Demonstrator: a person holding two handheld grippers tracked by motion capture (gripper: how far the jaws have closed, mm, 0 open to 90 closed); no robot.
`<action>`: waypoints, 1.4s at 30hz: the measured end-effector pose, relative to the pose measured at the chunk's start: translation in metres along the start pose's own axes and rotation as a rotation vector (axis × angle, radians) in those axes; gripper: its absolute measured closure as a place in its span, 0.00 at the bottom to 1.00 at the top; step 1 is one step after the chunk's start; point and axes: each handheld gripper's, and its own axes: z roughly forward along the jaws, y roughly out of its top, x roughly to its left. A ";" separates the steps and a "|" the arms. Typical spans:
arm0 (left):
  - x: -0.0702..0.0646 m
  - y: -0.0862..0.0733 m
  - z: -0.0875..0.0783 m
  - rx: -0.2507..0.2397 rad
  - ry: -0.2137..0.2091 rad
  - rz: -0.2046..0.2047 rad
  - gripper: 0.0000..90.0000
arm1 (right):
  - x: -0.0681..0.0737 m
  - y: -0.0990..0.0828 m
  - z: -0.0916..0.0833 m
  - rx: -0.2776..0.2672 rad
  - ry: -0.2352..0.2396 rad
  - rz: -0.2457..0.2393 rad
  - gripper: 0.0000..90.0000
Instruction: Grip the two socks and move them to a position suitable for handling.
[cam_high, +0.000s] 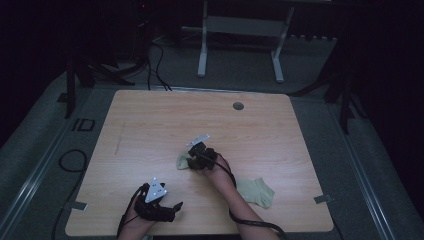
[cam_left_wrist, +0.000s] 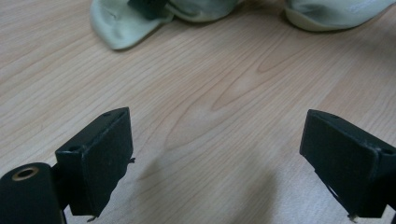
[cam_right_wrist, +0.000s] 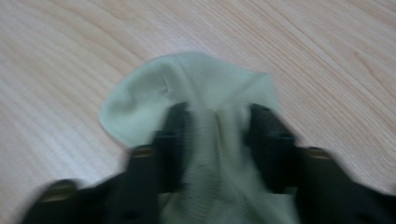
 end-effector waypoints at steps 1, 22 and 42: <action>0.000 0.000 -0.001 -0.001 0.001 -0.001 0.11 | 0.002 0.000 -0.001 -0.002 -0.004 -0.011 0.79; 0.000 0.004 0.001 -0.022 0.002 -0.023 0.12 | -0.066 -0.017 -0.083 -0.041 -0.118 0.126 0.89; 0.003 0.031 0.023 0.007 -0.025 0.001 0.12 | -0.074 -0.070 -0.053 0.049 -0.136 0.201 0.51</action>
